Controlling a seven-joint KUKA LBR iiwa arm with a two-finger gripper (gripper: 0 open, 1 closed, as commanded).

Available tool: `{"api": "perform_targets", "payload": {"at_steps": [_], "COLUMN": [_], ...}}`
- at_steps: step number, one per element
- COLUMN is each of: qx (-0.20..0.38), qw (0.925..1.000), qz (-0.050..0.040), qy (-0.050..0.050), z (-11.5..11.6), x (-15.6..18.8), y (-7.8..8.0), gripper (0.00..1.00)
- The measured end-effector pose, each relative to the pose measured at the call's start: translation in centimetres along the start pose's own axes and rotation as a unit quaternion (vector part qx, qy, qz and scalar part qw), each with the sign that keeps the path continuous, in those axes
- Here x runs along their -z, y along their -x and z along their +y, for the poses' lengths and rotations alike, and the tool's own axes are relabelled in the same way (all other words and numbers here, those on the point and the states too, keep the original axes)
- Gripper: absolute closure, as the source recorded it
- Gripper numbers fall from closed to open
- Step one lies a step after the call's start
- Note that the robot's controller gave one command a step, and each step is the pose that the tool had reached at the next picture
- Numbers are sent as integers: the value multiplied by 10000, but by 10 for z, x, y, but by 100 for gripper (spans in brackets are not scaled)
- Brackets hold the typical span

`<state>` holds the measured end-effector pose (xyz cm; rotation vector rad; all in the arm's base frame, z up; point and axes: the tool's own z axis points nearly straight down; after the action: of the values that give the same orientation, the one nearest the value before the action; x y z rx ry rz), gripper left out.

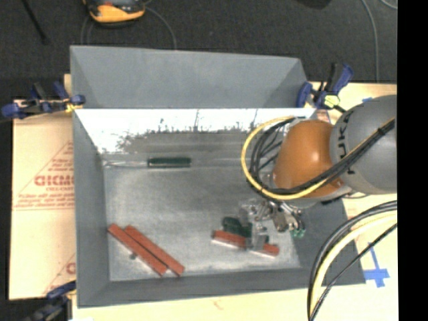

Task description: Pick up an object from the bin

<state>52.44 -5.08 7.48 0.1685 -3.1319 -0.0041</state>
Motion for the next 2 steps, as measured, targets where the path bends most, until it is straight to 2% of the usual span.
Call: {"api": "perform_targets", "payload": {"at_steps": [1,2], "qx": [-131,-123], "qw": [9999,9999], "qz": [-61,-112], "qy": [-19,-24], "z": [8,8], "x": [-3,2], "y": [-26,-22], "gripper": [0,100]}}
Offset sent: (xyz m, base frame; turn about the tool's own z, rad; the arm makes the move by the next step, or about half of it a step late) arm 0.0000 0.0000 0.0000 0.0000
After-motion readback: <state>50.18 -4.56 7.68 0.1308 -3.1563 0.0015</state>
